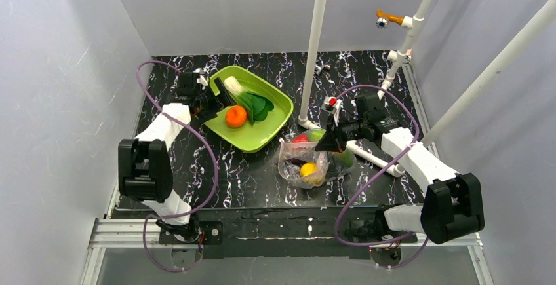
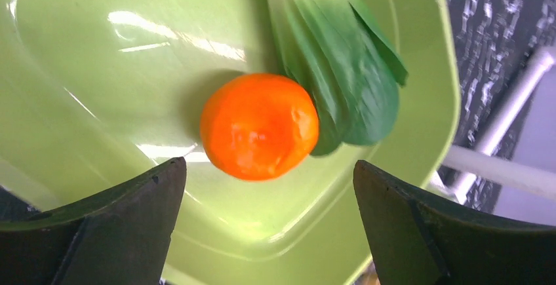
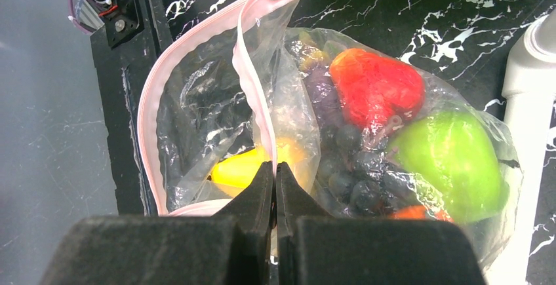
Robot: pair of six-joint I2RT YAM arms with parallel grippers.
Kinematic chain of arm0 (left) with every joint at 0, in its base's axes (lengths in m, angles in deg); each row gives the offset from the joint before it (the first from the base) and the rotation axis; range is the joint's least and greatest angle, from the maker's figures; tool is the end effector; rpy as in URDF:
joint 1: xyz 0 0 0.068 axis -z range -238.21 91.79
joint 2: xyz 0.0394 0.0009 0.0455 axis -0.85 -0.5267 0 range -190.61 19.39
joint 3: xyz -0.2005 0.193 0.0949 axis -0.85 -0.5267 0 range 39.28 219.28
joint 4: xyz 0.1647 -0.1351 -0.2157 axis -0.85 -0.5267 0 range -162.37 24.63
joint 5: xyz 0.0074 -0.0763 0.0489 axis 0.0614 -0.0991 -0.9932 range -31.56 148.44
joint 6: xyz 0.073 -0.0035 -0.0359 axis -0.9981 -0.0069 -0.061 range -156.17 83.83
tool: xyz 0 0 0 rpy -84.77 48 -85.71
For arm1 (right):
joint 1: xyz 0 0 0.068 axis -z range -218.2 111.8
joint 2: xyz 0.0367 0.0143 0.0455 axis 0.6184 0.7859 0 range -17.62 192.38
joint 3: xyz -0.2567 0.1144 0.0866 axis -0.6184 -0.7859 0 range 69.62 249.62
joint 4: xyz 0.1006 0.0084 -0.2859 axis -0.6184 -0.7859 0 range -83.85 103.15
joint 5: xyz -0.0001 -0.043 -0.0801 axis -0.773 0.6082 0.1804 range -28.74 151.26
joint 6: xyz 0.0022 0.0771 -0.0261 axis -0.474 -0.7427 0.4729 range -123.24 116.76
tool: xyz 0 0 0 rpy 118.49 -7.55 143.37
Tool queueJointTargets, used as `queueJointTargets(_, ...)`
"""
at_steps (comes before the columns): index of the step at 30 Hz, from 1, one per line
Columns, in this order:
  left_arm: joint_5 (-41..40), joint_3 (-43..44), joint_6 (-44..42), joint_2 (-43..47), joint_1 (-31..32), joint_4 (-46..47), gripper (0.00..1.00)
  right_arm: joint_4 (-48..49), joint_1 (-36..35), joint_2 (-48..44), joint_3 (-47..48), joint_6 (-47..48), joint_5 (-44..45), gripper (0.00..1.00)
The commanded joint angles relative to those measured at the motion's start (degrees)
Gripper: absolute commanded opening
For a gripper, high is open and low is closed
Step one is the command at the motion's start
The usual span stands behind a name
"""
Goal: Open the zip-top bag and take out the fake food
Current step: Place the fake vegetable in the bin, then pick up the fake fruit from the zipper food storage bag.
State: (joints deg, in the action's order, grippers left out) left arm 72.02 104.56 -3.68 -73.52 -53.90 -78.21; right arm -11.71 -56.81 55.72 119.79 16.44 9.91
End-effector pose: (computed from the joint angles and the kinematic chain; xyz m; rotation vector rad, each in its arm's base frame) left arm 0.4246 -0.0485 0.2256 -0.4418 2.2848 -0.6009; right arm 0.2729 0.1502 0.2410 -1.1071 1.9494 1.0521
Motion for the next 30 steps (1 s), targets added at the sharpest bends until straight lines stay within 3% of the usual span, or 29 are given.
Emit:
queueJointTargets(1, 6.90, -2.59, -2.71, 10.25, -0.36, 0.03, 0.98, -0.45, 1.24, -2.09, 2.06, 0.71, -1.06, 0.01)
queueJointTargets(6, 16.81, -8.22, -0.63, 17.77, -0.28, 3.15, 0.98, -0.53, 1.57, -2.36, 2.10, 0.84, -1.38, 0.01)
queueJointTargets(10, 19.34, -12.83, 0.59, 25.07, 0.27, 3.44, 0.98, -0.71, 1.65, -2.58, 2.07, 1.06, -1.55, 0.01)
queueJointTargets(18, 19.98, -18.56, 2.39, 37.00, 3.43, 1.51, 0.98, -1.13, 1.77, -2.50, 2.12, 1.49, -2.06, 0.01)
queueJointTargets(30, 18.23, -27.09, 8.44, 46.64, 16.08, 6.80, 0.98, -1.94, 2.09, -2.61, 2.24, 2.46, -2.71, 0.01)
